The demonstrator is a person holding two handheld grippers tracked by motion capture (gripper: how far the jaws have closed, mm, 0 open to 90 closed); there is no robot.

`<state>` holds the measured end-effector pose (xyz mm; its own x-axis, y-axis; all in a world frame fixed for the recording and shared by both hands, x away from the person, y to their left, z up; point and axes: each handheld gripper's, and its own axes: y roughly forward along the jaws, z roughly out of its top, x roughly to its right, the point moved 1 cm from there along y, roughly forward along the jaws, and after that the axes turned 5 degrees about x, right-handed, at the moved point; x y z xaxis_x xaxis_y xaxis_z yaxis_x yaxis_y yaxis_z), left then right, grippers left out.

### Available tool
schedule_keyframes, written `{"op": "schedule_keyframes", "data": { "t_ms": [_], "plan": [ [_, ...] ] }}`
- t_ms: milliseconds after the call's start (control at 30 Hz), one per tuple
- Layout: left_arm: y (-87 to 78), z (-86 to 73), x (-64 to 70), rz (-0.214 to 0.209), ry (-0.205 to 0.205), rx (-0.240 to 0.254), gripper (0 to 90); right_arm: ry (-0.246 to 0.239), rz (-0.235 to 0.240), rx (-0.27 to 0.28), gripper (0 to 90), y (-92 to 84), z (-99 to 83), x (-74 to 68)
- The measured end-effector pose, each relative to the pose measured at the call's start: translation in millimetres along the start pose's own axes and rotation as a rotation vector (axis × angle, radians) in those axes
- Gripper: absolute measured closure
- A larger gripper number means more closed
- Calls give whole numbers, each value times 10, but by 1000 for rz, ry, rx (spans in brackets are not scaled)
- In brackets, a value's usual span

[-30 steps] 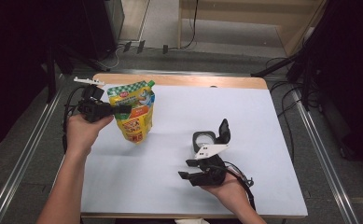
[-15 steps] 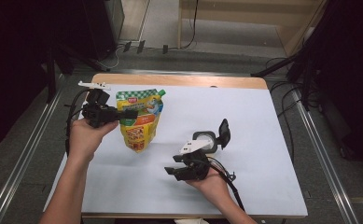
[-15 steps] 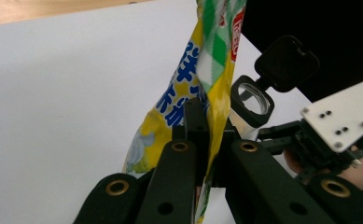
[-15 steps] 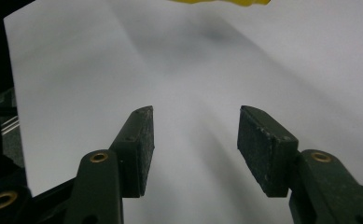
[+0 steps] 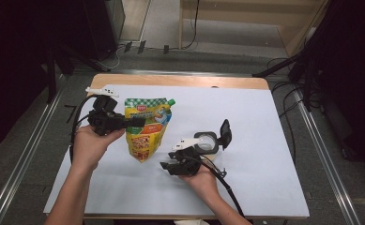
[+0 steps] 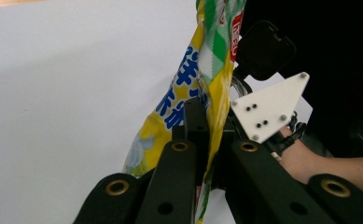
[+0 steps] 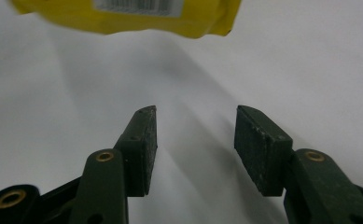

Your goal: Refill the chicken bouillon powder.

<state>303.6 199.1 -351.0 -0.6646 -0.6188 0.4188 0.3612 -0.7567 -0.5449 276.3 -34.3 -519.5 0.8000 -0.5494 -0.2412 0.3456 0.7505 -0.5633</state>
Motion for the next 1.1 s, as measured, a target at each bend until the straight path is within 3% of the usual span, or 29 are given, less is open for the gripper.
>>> {"op": "schedule_keyframes", "data": {
  "t_ms": [267, 633, 700, 833, 933, 1100],
  "plan": [
    [41, -17, 121, -26, -5, -14, 900, 66, -70, 52, 551, 113, 37, 17],
    [-3, 15, 233, -66, -67, 11, 900, 51, -146, 149, 569, 118, 92, -143],
    [18, 10, 232, -44, -69, 3, 900, 33, -147, 161, 584, 109, 104, -188],
    [52, 8, 240, -31, -76, 4, 900, -23, -157, 134, 564, 79, 120, -291],
    [78, 8, 250, -43, -76, 5, 900, -44, -134, 133, 579, 34, 123, -319],
    [117, 4, 258, -32, -76, -3, 900, -129, -132, 117, 562, -39, 134, -437]
  ]
}}
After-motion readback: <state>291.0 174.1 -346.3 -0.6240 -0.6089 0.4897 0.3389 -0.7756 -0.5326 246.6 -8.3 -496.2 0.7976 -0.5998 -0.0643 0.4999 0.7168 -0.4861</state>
